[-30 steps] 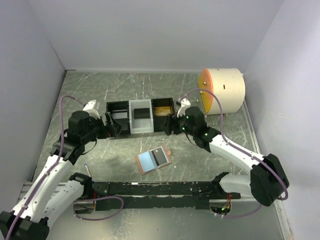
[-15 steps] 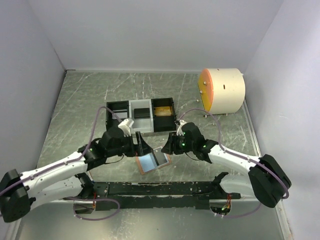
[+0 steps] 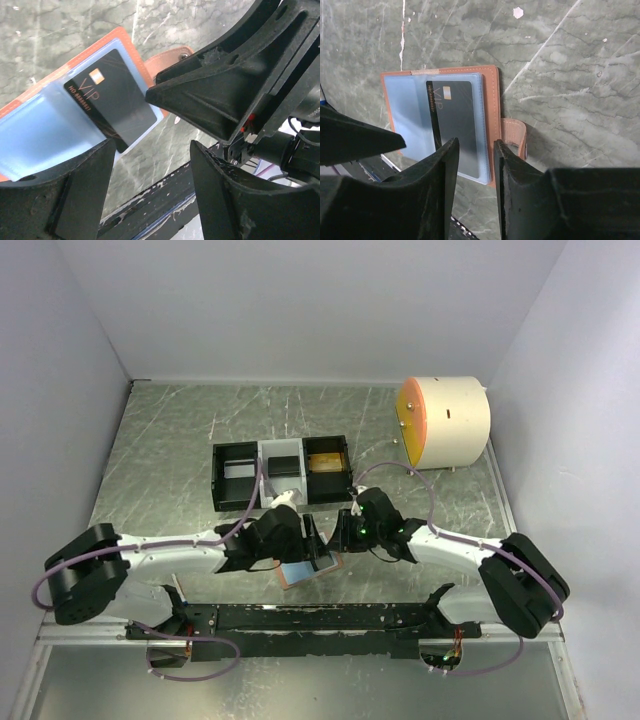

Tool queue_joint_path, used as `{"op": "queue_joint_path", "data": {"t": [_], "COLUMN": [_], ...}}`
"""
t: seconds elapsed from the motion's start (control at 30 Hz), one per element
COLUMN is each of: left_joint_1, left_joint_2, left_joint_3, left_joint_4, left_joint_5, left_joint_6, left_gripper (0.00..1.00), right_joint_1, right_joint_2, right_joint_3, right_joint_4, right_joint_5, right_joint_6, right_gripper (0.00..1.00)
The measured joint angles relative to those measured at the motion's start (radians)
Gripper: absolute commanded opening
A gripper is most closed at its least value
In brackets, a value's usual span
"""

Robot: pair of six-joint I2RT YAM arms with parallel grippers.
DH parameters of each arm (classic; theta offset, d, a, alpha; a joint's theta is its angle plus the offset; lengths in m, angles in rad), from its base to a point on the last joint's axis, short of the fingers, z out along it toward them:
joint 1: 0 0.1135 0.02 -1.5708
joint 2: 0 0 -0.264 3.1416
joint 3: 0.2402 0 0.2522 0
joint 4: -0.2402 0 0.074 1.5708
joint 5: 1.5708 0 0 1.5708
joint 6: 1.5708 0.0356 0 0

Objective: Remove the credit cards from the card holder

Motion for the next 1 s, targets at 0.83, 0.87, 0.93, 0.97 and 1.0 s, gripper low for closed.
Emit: {"op": "queue_joint_path", "data": {"t": [0.83, 0.87, 0.93, 0.97, 1.0], "left_joint_1": [-0.035, -0.035, -0.035, -0.035, -0.035], "left_joint_2": [0.062, 0.072, 0.090, 0.097, 0.101], "left_joint_3": [-0.028, -0.028, -0.028, -0.028, -0.028], "left_joint_4": [0.026, 0.028, 0.028, 0.026, 0.024], "left_joint_5": [-0.131, -0.131, -0.130, -0.132, -0.134], "left_joint_6": [-0.153, -0.153, -0.156, -0.162, -0.169], "left_gripper": [0.61, 0.59, 0.58, 0.59, 0.59], "right_joint_1": [0.001, 0.002, 0.002, 0.002, 0.002], "right_joint_2": [0.059, 0.059, 0.059, 0.059, 0.059], "right_joint_3": [-0.016, -0.016, -0.016, -0.017, -0.020], "right_joint_4": [0.067, 0.067, 0.068, 0.070, 0.075], "right_joint_5": [-0.022, -0.018, -0.012, -0.011, -0.011], "right_joint_6": [0.000, 0.000, 0.000, 0.000, 0.000], "right_gripper": [0.18, 0.18, 0.18, 0.18, 0.18]}}
